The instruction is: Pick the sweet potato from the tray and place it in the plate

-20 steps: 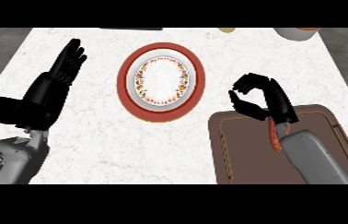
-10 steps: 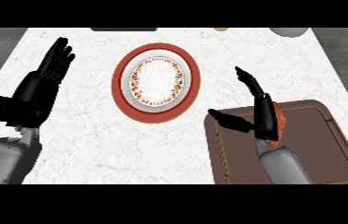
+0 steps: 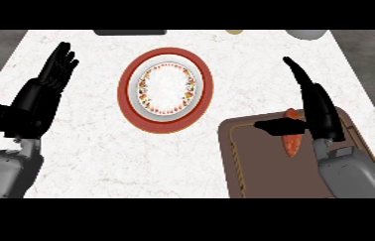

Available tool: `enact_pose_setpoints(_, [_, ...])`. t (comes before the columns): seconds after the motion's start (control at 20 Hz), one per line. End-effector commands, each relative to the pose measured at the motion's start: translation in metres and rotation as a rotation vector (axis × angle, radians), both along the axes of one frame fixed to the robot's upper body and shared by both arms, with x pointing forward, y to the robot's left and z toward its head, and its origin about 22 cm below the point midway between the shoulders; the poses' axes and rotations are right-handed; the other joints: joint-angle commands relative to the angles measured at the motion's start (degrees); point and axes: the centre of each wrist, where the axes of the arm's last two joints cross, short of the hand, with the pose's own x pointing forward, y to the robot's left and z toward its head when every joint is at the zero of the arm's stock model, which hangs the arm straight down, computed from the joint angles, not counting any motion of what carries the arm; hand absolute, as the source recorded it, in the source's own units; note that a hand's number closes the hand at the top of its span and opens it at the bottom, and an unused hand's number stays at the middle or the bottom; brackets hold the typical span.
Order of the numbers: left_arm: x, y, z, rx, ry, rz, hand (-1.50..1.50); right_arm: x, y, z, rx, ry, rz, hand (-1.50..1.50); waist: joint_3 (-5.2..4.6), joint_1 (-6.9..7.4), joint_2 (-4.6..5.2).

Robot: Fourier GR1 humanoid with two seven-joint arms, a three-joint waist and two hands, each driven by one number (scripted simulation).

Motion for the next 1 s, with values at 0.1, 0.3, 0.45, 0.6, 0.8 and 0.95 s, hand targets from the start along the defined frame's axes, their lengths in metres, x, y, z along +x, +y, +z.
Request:
enact_pose_setpoints(0.1, [0.006,-0.006,0.010,-0.004,0.002,-0.005,0.00,0.005,-0.016,0.042,-0.279,0.350,-0.057,-1.50,-0.01,-0.08,-0.01])
enact_pose_setpoints(0.3, [-0.001,0.003,0.002,0.008,-0.007,-0.013,0.00,0.007,-0.014,0.061,-0.376,0.587,-0.008,-1.50,0.02,0.88,0.13])
enact_pose_setpoints(0.45, [0.006,0.002,-0.003,-0.010,-0.010,-0.017,0.00,0.007,-0.001,0.072,-0.370,0.677,0.020,-1.50,0.15,0.55,0.38])
enact_pose_setpoints(0.6, [-0.002,-0.006,0.002,-0.004,-0.011,-0.020,0.00,0.020,0.008,0.059,-0.395,0.726,-0.004,-1.50,0.24,1.34,0.47])
enact_pose_setpoints(0.8, [-0.008,0.007,0.006,0.012,-0.015,-0.007,0.00,0.009,0.007,0.040,-0.413,0.731,-0.043,-1.50,0.25,1.10,0.41])
enact_pose_setpoints(0.95, [0.001,-0.012,0.011,-0.005,0.001,-0.013,0.00,0.013,0.013,0.044,-0.475,0.749,-0.098,-1.50,0.24,0.85,0.38])
